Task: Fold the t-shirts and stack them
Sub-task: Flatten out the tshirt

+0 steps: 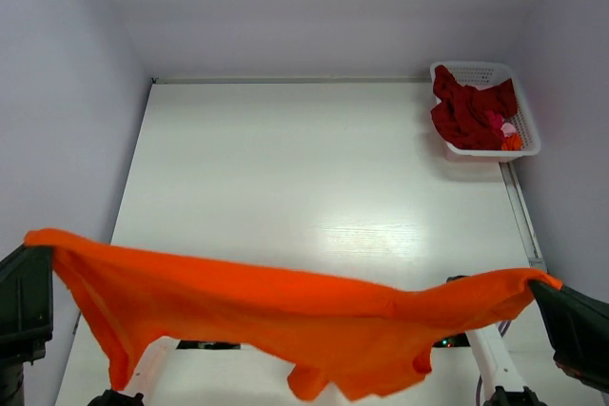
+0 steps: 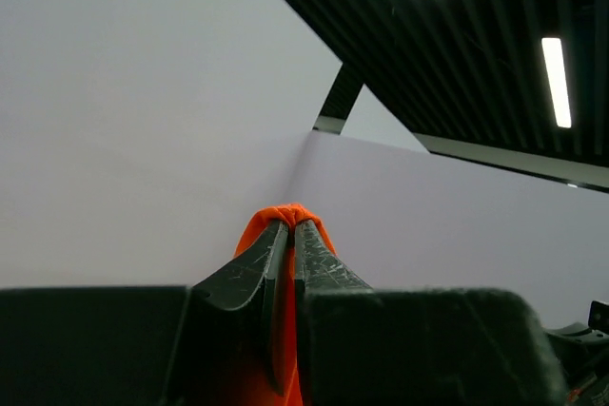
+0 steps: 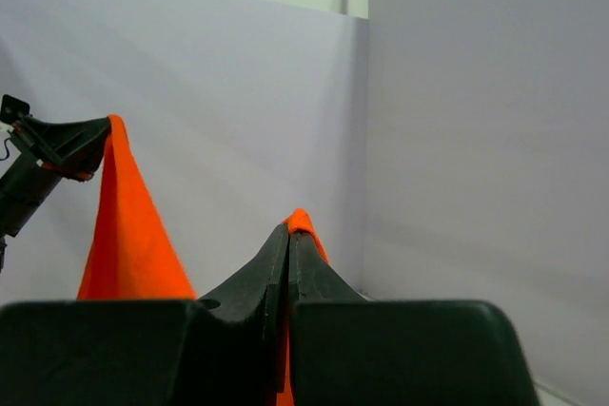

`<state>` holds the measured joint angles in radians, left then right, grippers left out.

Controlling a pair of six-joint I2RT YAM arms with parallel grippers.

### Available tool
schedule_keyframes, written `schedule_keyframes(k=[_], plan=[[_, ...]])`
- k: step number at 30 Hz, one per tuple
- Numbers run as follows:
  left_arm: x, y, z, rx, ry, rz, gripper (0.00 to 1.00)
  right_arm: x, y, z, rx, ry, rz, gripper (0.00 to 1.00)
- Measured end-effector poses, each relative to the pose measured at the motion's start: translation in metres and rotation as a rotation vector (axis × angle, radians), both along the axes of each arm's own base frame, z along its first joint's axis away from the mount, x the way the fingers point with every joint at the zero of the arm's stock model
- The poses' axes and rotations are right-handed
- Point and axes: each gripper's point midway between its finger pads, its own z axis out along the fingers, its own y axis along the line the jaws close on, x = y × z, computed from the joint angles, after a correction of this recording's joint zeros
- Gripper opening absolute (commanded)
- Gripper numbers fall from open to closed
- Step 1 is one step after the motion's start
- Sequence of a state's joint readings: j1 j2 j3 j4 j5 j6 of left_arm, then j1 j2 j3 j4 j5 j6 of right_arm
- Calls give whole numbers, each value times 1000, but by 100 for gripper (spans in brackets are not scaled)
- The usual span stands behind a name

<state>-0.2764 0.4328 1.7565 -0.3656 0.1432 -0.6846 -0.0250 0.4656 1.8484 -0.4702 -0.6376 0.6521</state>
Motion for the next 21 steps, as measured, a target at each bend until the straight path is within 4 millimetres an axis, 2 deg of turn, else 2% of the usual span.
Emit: schedule_keyframes(k=[2, 3, 4, 6, 8, 10, 13, 16, 18, 21], plan=[[-1, 1, 3, -3, -19, 12, 0, 3, 0, -1, -2, -8, 4, 0], [7, 1, 3, -6, -16, 23, 0, 11, 1, -2, -4, 0, 6, 0], [18, 0, 0, -7, -5, 36, 0, 24, 0, -5, -3, 18, 6, 0], [59, -6, -18, 4, 71, 65, 0, 60, -1, -18, -3, 90, 3, 0], [114, -13, -51, 24, 199, 105, 0, 107, -3, -34, -2, 183, -7, 0], [181, -23, -96, 61, 371, 153, 0, 162, -6, -57, 1, 305, -24, 0], [265, -32, -166, 121, 607, 232, 0, 248, -12, -99, 7, 489, -51, 0], [322, -36, -227, 175, 789, 303, 0, 315, -16, -146, 10, 657, -70, 0], [349, -37, -263, 209, 893, 343, 0, 353, -18, -175, 12, 750, -76, 0], [378, -33, -296, 232, 982, 400, 0, 397, -20, -212, 16, 844, -79, 0]])
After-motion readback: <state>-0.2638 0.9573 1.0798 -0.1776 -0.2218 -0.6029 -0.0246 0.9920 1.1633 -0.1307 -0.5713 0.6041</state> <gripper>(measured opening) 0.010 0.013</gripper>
